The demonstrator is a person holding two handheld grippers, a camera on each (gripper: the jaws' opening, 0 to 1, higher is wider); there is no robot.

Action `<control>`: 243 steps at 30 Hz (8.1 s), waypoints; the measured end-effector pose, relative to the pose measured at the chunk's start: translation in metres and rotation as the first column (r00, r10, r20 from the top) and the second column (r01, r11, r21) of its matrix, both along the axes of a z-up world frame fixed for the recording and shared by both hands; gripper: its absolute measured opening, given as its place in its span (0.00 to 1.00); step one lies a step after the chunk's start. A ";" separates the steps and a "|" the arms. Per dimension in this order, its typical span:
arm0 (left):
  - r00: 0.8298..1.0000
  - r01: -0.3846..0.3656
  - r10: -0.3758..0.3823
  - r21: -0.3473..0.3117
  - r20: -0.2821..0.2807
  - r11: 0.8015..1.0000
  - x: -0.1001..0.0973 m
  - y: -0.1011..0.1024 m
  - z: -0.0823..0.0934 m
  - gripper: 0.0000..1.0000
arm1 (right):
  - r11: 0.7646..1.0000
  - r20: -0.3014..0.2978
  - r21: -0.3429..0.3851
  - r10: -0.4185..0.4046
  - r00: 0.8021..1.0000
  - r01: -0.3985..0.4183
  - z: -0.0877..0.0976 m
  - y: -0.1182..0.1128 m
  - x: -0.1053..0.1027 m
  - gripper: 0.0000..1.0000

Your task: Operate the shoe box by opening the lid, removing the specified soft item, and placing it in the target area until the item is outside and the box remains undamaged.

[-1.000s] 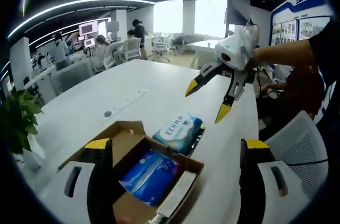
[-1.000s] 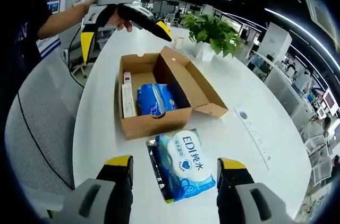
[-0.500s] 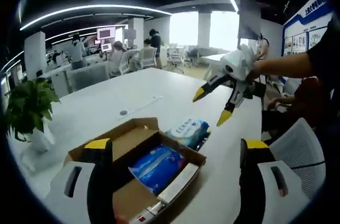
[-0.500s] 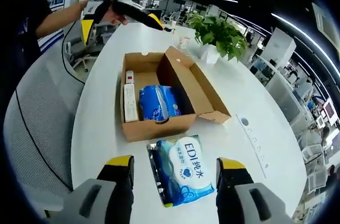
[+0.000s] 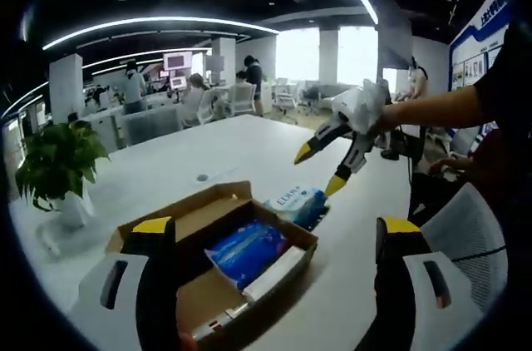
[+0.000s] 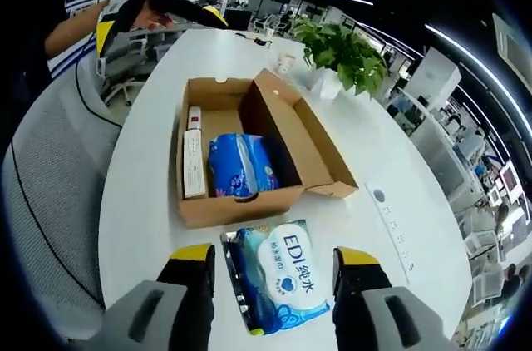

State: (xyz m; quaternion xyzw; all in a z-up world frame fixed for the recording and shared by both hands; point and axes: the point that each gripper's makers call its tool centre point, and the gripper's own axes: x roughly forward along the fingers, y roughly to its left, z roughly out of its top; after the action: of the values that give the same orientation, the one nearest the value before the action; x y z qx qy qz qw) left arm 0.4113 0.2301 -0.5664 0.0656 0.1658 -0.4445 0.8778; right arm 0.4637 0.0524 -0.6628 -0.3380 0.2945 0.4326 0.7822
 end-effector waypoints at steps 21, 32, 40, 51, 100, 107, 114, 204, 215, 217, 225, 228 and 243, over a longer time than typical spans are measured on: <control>0.998 -0.056 0.056 -0.008 0.013 0.998 -0.027 0.032 -0.022 0.99 | 0.998 0.067 0.061 -0.014 0.998 0.010 0.010 0.033 0.022 0.54; 0.994 -0.100 0.101 -0.024 0.044 0.995 -0.040 0.050 -0.026 0.99 | 0.997 0.090 0.073 0.004 0.996 -0.010 0.009 0.057 0.030 0.48; 0.990 -0.135 0.136 -0.028 0.043 0.990 -0.051 0.060 -0.033 0.99 | 0.995 0.077 0.075 0.054 0.996 -0.059 -0.003 0.087 0.031 0.43; 0.988 -0.145 0.146 -0.028 0.045 0.989 -0.067 0.062 -0.043 0.99 | 0.995 0.082 0.063 0.075 0.994 -0.080 -0.022 0.111 0.042 0.33; 0.978 -0.205 0.206 -0.037 0.040 0.978 -0.076 0.074 -0.055 0.99 | 0.985 0.163 -0.142 0.117 0.980 -0.094 -0.066 0.136 0.069 0.00; 0.980 -0.193 0.194 -0.023 0.039 0.981 -0.077 0.071 -0.057 0.99 | 0.990 0.195 -0.105 0.111 0.974 -0.092 -0.049 0.143 0.063 0.00; 0.983 -0.179 0.179 -0.014 0.040 0.984 -0.079 0.069 -0.058 0.99 | 0.992 0.229 -0.078 0.114 0.967 -0.099 -0.031 0.148 0.059 0.00; 0.991 -0.129 0.128 0.034 0.032 0.991 -0.087 0.060 -0.066 0.99 | 0.998 0.422 -0.003 0.059 0.905 -0.064 0.109 0.076 0.043 0.00; 0.992 -0.124 0.122 0.040 0.029 0.992 -0.088 0.059 -0.066 0.99 | 0.999 0.433 -0.014 0.045 0.900 -0.043 0.115 0.051 0.043 0.00; 0.992 -0.123 0.122 0.041 0.029 0.992 -0.088 0.059 -0.067 0.99 | 0.999 0.434 -0.013 0.038 0.900 -0.036 0.116 0.045 0.042 0.00; 0.992 -0.121 0.119 0.051 0.031 0.991 -0.088 0.058 -0.067 0.99 | 1.000 0.439 -0.018 0.020 0.898 -0.014 0.115 0.018 0.042 0.00; 0.993 -0.119 0.118 0.052 0.030 0.991 -0.088 0.058 -0.067 0.99 | 1.000 0.441 -0.027 0.019 0.897 -0.008 0.114 0.010 0.041 0.00; 0.993 -0.119 0.118 0.046 0.025 0.992 -0.089 0.056 -0.067 0.99 | 0.998 0.438 -0.054 0.004 0.899 0.022 0.104 -0.030 0.037 0.00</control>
State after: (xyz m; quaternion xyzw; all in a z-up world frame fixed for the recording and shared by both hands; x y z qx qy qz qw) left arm 0.3220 0.2858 -0.6332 0.0815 0.1701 -0.3869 0.9026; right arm 0.5007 0.0224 -0.5584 -0.4477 0.1253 0.3331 0.8203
